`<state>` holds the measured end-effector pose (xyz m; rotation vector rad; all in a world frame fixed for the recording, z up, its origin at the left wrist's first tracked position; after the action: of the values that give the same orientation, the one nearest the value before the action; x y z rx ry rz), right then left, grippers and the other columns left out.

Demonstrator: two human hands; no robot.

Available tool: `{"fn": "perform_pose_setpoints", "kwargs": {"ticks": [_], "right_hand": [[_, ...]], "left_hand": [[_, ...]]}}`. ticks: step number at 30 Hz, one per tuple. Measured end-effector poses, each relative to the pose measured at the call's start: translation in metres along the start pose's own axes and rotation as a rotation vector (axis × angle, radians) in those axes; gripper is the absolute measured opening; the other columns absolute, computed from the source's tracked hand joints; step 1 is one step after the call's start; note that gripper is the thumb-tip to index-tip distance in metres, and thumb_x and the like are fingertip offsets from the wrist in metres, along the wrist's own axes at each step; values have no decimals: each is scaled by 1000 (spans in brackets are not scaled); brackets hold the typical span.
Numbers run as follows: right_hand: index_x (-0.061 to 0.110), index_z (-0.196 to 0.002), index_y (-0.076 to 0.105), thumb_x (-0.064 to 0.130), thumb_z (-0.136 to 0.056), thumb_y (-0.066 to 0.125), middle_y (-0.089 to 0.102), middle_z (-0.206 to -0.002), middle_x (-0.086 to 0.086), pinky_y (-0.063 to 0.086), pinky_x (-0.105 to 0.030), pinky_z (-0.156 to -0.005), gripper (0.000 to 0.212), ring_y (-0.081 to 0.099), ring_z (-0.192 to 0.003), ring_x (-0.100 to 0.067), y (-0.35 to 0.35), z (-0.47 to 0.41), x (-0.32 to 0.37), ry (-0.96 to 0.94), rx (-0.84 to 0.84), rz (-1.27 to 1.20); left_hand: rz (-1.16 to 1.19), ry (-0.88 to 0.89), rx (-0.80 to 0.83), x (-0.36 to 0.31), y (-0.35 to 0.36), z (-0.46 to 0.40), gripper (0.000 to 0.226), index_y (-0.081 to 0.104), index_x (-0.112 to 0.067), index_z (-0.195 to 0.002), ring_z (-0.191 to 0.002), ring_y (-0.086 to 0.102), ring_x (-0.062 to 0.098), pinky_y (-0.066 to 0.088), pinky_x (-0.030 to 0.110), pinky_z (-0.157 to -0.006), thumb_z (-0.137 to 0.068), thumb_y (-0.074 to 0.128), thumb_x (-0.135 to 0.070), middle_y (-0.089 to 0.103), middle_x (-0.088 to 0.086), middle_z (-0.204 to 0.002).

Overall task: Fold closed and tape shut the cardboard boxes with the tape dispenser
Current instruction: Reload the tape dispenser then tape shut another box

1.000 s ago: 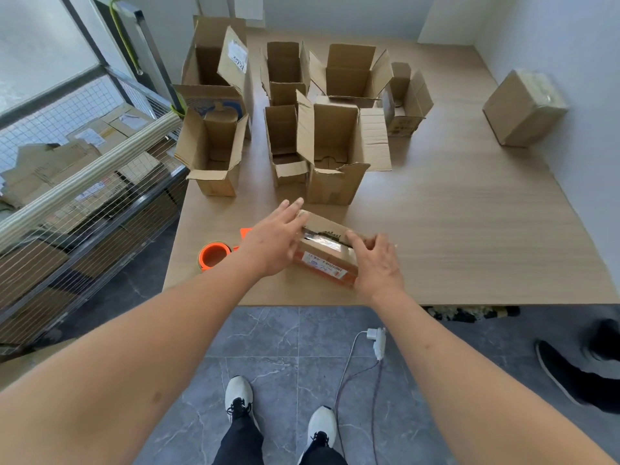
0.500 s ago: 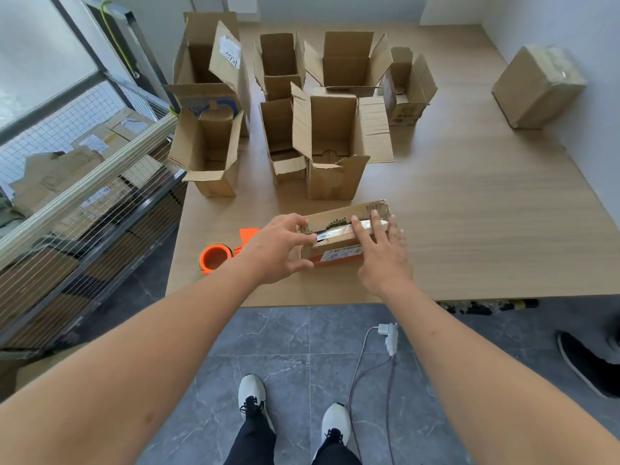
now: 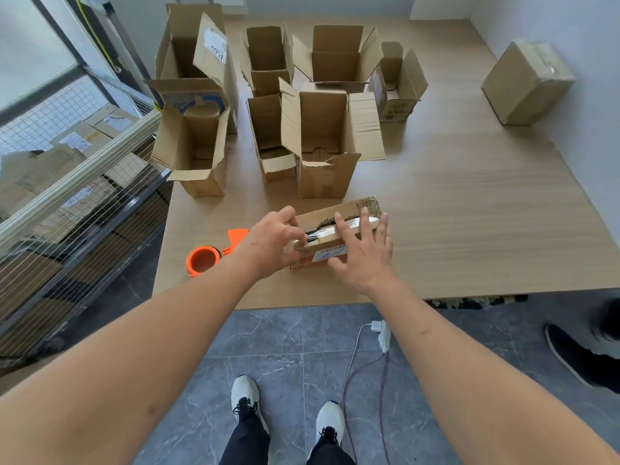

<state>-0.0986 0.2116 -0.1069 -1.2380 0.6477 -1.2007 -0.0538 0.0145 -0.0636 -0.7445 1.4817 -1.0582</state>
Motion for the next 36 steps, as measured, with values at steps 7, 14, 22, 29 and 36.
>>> {"fn": "perform_pose_setpoints", "kwargs": {"ticks": [7, 14, 22, 29, 36], "right_hand": [[20, -147, 47, 32, -88, 66, 43, -132, -13, 49, -47, -97, 62, 45, -118, -29, 1, 19, 18, -59, -313, -89], [35, -162, -4, 31, -94, 47, 34, -144, 1, 49, -43, -94, 85, 50, -113, -21, 15, 22, 11, -95, 76, -400], [39, -159, -15, 64, -78, 76, 17, -157, 13, 36, -36, -115, 125, 37, -136, -12, 15, 25, 11, -151, 223, -544], [35, -161, -9, 37, -89, 77, 15, -167, 4, 40, -49, -115, 112, 32, -149, -23, 14, 20, 21, -162, 119, -397], [26, -163, -3, 50, -85, 71, 13, -168, 1, 27, -39, -122, 110, 23, -152, -21, 3, 17, 26, -113, 200, -472]], "left_hand": [[75, -32, -59, -2, -1, 14, 49, 80, -13, -109, -89, 54, 28, 52, 43, -82, -70, 92, -40, 57, 9, -109], [208, 28, 23, -9, 3, 31, 44, 76, -12, -120, -90, 56, 21, 54, 35, -87, -78, 88, -18, 53, 9, -113], [193, 107, 63, -3, 3, 32, 31, 78, -8, -112, -87, 60, 22, 56, 36, -84, -82, 84, -11, 56, 9, -108], [170, 66, -47, 1, 13, 25, 17, 80, -4, -96, -80, 61, 27, 56, 43, -74, -81, 85, -8, 58, 11, -100], [158, 82, 107, 12, 9, 28, 75, 49, -10, -149, -106, 62, 18, 51, 28, -100, -82, 77, 7, 58, 6, -122]]}}
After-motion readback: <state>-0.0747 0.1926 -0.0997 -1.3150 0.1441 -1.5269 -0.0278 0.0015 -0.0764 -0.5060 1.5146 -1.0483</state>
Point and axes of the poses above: each hand's wrist, its own z-axis away from the middle knuckle, its own y-axis out of the palm, x = y × z, the point moved 3 cm from there along -z, towards the middle knuckle
